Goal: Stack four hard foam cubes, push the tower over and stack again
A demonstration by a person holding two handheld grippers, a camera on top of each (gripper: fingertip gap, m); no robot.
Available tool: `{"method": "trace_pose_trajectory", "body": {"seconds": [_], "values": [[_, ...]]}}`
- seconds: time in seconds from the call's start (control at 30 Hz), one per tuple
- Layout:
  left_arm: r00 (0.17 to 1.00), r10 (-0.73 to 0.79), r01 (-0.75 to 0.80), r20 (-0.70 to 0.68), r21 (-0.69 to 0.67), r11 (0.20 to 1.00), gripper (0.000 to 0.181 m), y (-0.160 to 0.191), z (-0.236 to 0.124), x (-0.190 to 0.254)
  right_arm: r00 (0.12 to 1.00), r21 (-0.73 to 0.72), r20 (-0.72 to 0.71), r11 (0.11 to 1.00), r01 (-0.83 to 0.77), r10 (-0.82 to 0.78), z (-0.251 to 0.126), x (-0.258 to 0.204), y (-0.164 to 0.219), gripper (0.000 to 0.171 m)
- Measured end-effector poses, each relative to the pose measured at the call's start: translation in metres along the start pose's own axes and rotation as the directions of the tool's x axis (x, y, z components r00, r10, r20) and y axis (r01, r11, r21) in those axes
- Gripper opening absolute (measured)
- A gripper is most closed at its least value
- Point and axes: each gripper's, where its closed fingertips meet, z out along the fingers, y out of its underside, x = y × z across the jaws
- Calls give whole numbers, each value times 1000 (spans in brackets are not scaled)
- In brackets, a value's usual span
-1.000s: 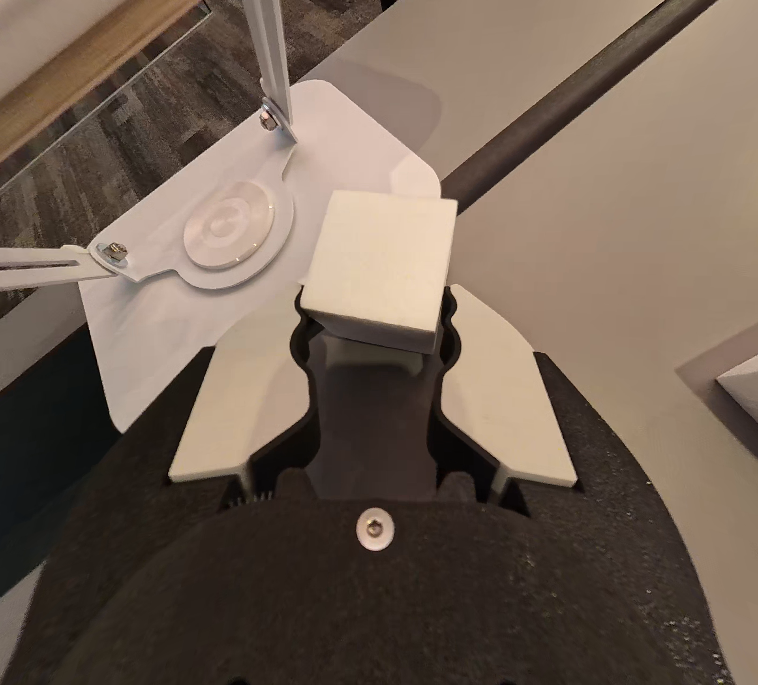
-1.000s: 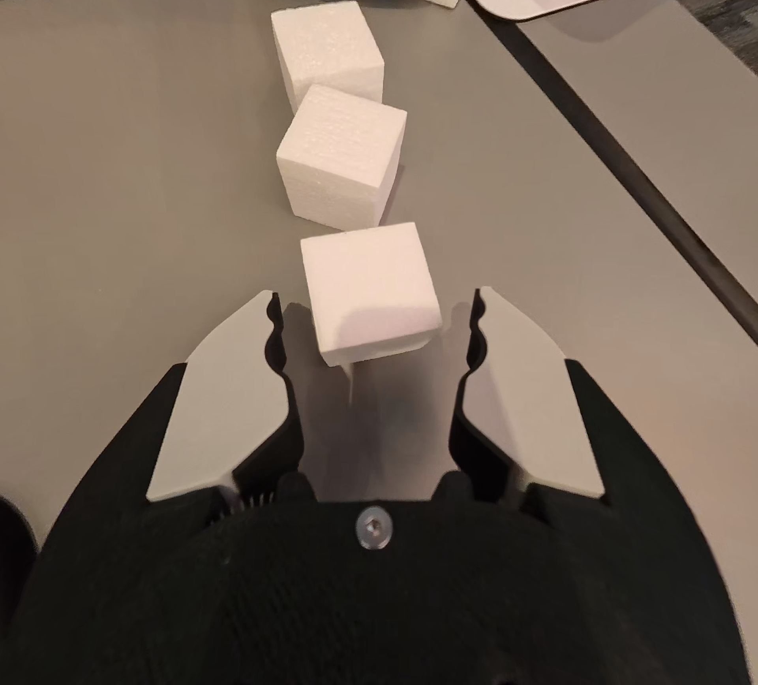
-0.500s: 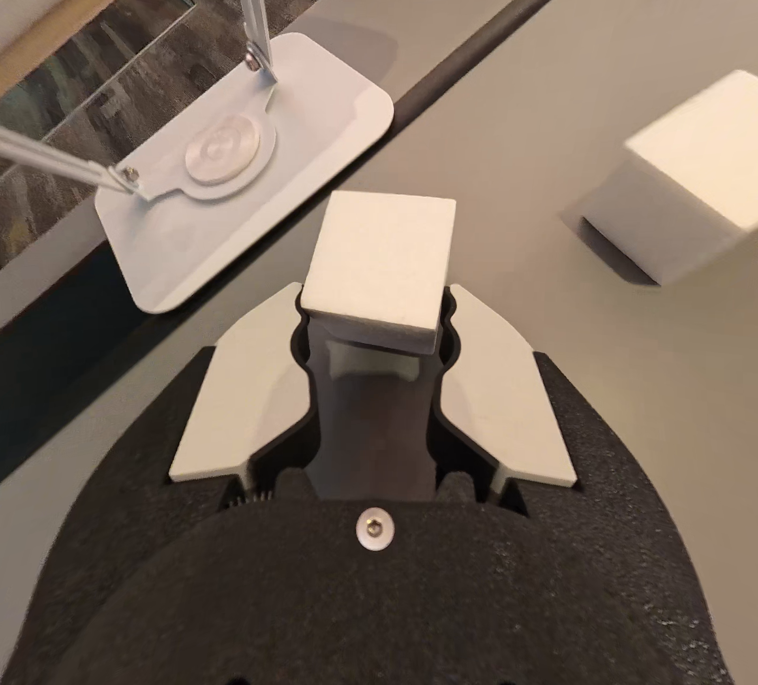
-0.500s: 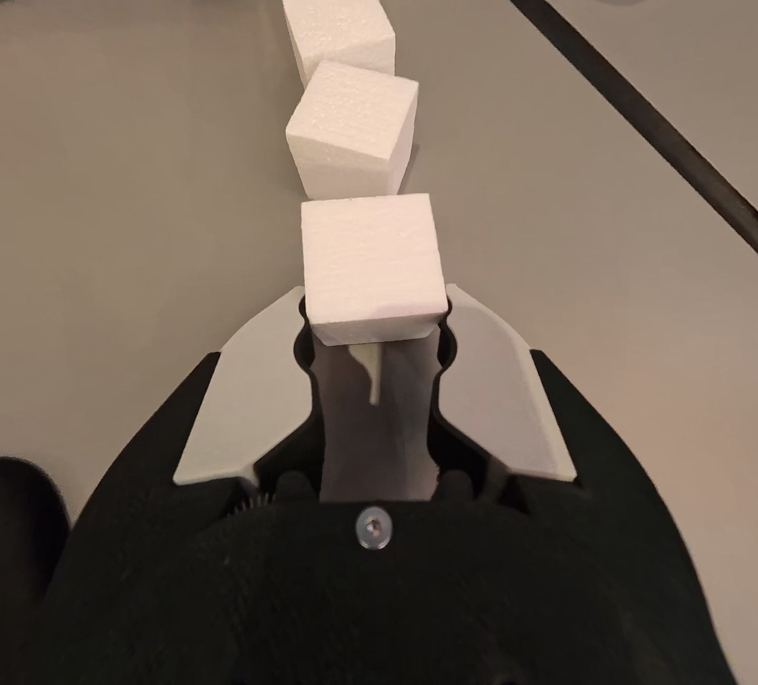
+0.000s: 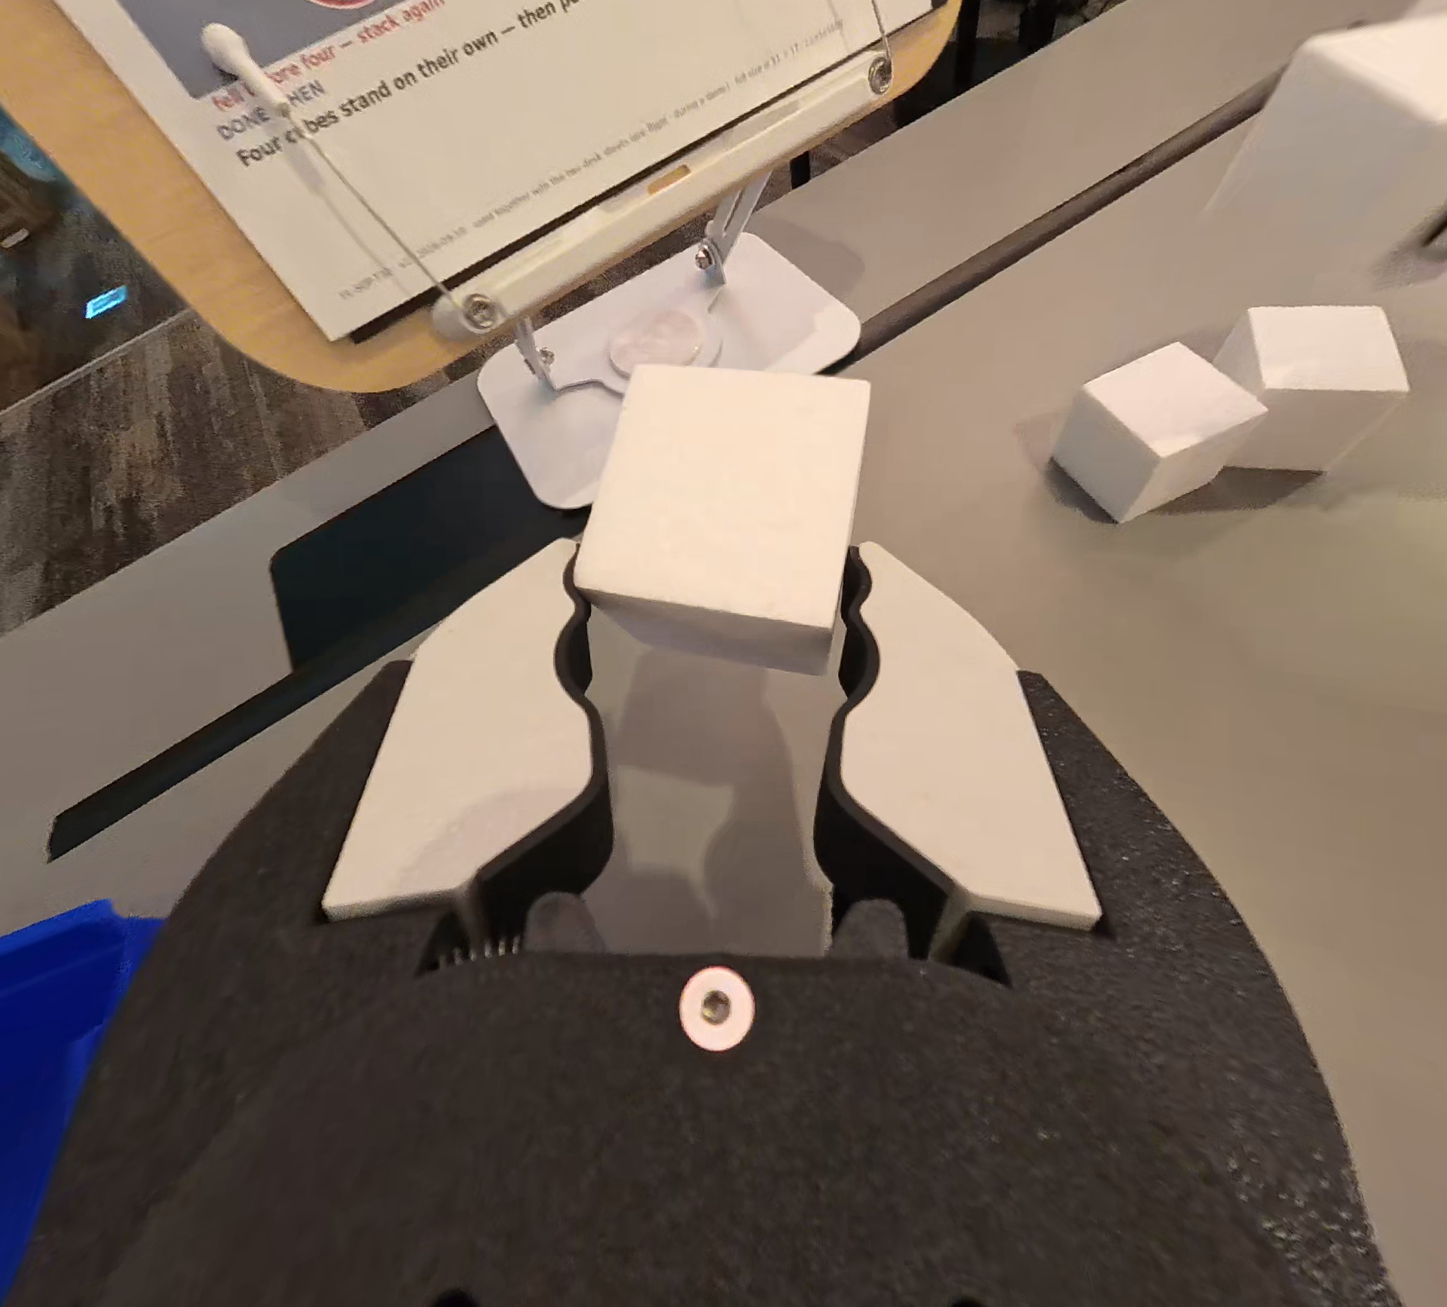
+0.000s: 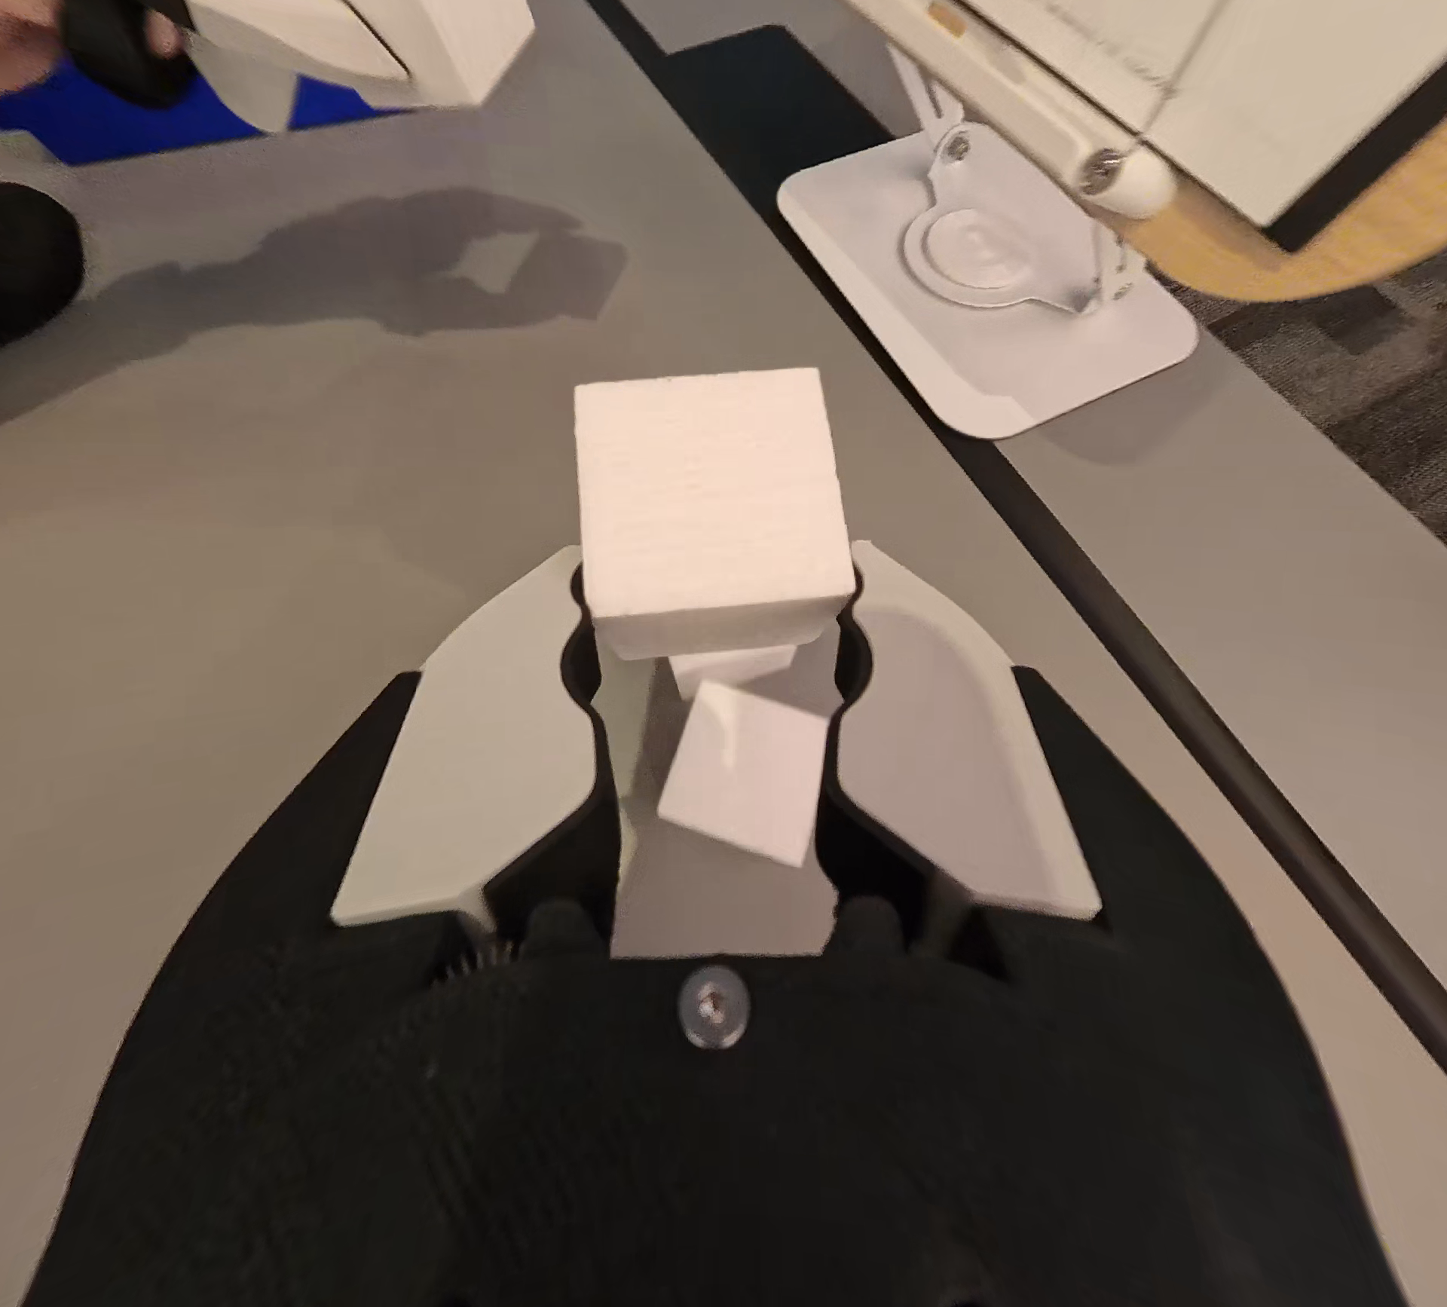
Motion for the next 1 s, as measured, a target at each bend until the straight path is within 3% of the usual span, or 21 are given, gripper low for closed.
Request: {"method": "trace_pose_trajectory", "body": {"seconds": [0.17,0.93,1.0], "values": [[999,40,-39,14,-24,999,62,6,-9,-11,997,-138,1,987,78,-78,34,-3,23,60],[993,103,-105,-59,-24,994,62,-1,2,14,995,-190,81,979,77,-62,50,2,45,60],[990,111,-113,-83,-16,994,62,-3,4,21,994,-181,88,981,77,-62,48,1,46,70]]}}
